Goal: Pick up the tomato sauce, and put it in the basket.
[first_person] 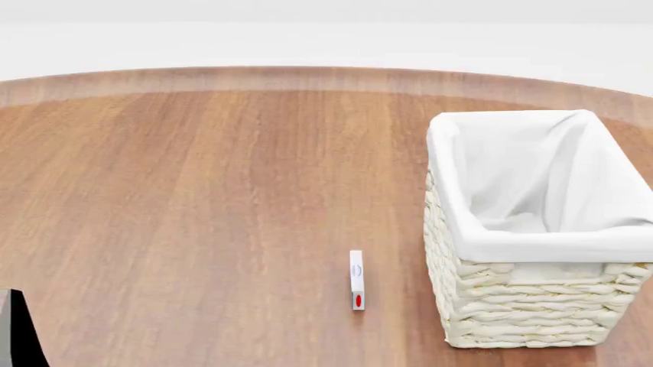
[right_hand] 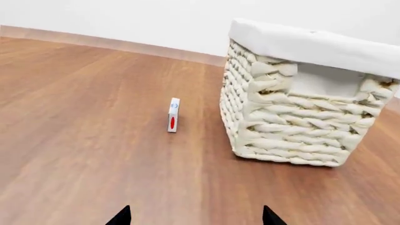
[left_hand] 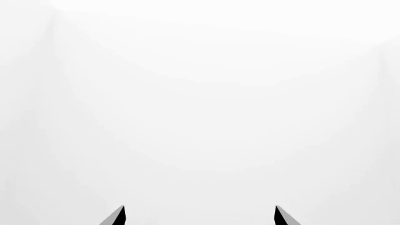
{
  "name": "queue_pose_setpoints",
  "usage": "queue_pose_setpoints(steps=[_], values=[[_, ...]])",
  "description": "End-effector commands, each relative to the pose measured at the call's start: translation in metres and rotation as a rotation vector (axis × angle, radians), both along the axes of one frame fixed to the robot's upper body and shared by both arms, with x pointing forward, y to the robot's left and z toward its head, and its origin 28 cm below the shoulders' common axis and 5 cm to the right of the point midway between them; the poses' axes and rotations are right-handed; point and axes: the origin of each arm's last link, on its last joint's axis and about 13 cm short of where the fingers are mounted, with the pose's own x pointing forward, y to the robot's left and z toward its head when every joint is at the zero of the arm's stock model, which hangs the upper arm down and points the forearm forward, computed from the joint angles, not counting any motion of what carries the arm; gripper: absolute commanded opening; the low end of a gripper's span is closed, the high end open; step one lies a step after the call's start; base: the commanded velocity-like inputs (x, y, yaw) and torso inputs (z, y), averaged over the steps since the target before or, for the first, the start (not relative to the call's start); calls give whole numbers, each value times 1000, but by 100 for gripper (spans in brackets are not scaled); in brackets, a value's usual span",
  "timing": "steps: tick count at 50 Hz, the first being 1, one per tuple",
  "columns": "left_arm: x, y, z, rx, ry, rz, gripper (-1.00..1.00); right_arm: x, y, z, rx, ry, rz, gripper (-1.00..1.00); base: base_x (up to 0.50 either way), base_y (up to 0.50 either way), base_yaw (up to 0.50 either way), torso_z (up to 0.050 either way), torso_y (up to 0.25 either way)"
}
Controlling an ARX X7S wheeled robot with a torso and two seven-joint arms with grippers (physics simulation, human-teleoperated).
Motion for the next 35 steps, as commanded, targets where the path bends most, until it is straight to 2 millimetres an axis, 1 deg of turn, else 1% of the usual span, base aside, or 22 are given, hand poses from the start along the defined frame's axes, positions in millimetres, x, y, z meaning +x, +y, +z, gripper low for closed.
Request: queue_pose_setpoints(steps=[1,35], values=[[0,0,0,1,0,0,100,-2,0,-9,27,52,-3,100,0,0,0,0,0],[0,-1,-2,11,9,-3,100,-22,-2,-12,45,100,-24,100,0,0,0,0,0]])
